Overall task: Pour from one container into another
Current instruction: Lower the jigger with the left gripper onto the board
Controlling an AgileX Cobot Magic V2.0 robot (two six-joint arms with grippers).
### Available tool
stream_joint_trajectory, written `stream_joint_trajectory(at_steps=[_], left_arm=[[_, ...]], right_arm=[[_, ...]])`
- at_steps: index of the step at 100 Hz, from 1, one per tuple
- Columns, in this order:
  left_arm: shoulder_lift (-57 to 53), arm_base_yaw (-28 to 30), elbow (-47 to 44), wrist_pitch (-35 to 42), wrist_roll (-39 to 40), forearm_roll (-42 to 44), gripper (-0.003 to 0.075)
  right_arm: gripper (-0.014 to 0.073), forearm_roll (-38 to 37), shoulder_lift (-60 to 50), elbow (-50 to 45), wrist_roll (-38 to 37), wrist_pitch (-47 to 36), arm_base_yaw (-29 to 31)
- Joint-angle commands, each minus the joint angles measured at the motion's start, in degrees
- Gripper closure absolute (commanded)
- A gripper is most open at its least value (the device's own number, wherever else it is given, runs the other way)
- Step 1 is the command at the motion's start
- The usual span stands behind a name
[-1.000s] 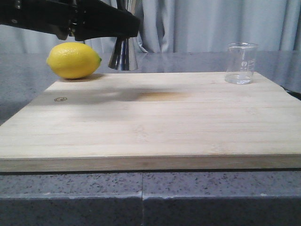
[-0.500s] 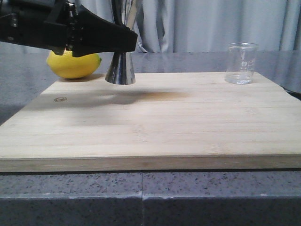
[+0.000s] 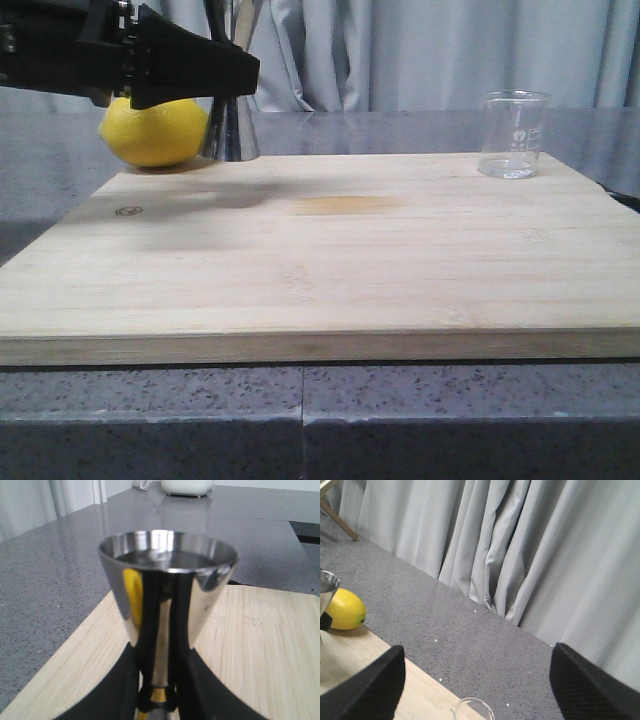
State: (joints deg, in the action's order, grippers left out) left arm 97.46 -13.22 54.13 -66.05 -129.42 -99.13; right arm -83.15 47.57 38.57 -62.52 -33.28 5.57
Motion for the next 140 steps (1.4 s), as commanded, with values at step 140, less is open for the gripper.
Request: stream_joint_trajectory(at_steps=[140], left_arm=[[-1.8, 0.1, -4.0, -6.6, -5.2, -6.7, 0.0738]], right_arm=[[0.005, 1.9, -0.7, 1.4, -0.1, 0.0, 0.4]])
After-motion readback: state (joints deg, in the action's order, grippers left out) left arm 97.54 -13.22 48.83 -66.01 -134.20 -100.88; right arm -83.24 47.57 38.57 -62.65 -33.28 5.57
